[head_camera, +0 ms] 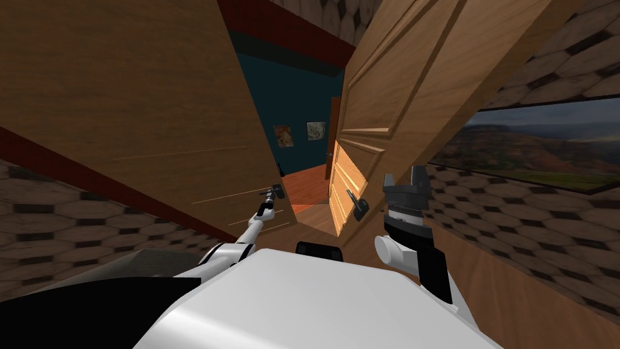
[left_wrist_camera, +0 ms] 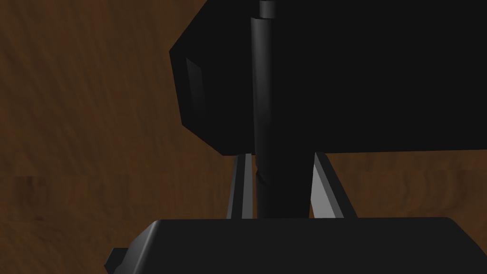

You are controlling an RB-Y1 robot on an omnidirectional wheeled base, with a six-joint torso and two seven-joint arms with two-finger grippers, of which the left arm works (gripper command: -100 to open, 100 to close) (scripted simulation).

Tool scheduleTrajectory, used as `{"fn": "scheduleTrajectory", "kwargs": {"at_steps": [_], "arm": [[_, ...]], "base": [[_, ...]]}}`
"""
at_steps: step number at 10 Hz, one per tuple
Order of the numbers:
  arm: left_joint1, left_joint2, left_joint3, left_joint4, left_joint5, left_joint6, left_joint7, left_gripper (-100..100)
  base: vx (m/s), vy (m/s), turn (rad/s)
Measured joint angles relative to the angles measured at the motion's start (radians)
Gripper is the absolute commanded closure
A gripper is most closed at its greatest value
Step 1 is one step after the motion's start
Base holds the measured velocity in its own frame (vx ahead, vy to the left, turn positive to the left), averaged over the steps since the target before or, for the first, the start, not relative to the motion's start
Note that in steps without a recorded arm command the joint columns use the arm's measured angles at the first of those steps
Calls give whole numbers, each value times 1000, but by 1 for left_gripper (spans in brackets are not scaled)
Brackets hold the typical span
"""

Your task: Pull the door open

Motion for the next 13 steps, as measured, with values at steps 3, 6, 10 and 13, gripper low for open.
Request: {"fn": "scheduleTrajectory", "kwargs": {"at_steps": [3, 6, 10, 13], "arm": [[3, 17, -15, -3, 0, -5, 21, 100], [17, 28, -50, -15, -3, -7, 50, 100], [34, 49, -93, -36, -7, -8, 88, 100], [42, 56, -114, -47, -8, -10, 101, 100]], "base": [[-215, 26, -122], [-251, 63, -146], [-210, 43, -98], [-203, 57, -109]]}}
